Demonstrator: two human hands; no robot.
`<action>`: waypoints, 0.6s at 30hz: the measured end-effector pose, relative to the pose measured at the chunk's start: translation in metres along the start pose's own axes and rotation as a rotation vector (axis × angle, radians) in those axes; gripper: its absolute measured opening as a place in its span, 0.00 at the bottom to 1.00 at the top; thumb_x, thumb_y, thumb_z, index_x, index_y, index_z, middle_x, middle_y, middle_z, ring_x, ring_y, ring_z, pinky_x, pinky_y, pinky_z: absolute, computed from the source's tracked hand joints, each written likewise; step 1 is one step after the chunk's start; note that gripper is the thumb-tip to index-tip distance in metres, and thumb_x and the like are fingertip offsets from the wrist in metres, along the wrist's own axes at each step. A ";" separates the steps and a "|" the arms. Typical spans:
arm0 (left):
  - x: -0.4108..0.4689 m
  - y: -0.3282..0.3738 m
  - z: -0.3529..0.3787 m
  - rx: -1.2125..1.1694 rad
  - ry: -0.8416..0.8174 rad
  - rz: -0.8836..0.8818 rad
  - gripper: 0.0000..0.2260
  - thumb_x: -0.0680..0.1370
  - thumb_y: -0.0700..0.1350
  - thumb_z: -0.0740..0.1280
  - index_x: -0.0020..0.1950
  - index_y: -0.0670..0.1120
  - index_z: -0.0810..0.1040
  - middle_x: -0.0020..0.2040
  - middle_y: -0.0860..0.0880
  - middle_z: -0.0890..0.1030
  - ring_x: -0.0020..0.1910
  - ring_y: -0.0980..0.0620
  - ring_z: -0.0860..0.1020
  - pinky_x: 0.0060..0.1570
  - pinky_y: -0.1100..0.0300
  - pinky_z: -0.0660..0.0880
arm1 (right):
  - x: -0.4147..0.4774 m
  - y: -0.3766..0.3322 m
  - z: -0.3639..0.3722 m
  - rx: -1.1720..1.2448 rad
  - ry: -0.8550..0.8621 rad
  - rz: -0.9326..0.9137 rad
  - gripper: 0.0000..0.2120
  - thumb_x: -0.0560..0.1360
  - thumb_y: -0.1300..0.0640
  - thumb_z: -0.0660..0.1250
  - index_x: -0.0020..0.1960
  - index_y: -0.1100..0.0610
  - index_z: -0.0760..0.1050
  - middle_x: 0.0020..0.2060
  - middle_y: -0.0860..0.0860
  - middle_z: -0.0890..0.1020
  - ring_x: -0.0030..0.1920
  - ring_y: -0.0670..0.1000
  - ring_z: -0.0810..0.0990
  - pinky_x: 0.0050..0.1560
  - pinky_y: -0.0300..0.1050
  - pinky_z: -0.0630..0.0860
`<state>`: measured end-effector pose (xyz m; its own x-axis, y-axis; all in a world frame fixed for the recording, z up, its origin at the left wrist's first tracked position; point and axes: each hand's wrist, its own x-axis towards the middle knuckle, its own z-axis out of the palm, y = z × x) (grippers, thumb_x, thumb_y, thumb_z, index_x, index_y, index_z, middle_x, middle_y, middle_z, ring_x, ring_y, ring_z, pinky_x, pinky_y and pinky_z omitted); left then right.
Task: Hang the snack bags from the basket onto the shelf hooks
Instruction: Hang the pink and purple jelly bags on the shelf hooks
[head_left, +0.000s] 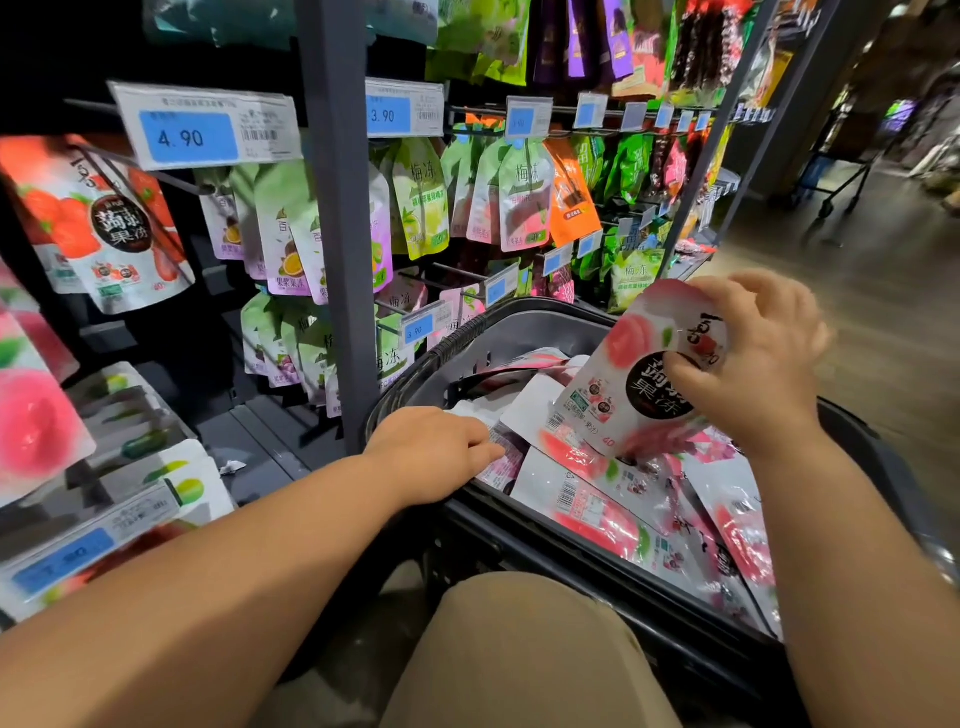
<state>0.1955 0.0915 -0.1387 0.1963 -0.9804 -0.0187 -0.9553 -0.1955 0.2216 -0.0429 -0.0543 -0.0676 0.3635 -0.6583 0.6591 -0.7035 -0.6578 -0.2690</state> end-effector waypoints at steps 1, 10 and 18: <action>0.000 0.000 0.000 0.000 -0.001 0.000 0.19 0.82 0.62 0.54 0.35 0.54 0.67 0.33 0.54 0.69 0.45 0.49 0.70 0.40 0.56 0.62 | -0.001 -0.001 -0.002 0.060 -0.039 0.045 0.27 0.69 0.54 0.73 0.67 0.48 0.72 0.66 0.51 0.67 0.70 0.56 0.61 0.67 0.52 0.58; -0.001 0.001 -0.001 0.021 0.011 0.005 0.20 0.82 0.62 0.54 0.34 0.53 0.65 0.33 0.53 0.68 0.44 0.48 0.69 0.39 0.55 0.61 | -0.002 -0.005 -0.007 0.311 -0.018 0.241 0.29 0.69 0.65 0.72 0.66 0.50 0.67 0.57 0.47 0.67 0.54 0.45 0.69 0.56 0.48 0.73; -0.002 0.001 -0.001 0.047 0.044 0.019 0.19 0.81 0.63 0.53 0.39 0.51 0.68 0.33 0.52 0.68 0.43 0.48 0.69 0.36 0.54 0.60 | 0.000 0.007 -0.015 0.442 -0.286 0.435 0.14 0.76 0.66 0.66 0.57 0.52 0.69 0.44 0.54 0.77 0.52 0.64 0.79 0.53 0.65 0.78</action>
<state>0.1941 0.0928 -0.1378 0.1869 -0.9820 0.0287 -0.9680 -0.1791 0.1757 -0.0573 -0.0535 -0.0594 0.2937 -0.9276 0.2311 -0.5284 -0.3590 -0.7693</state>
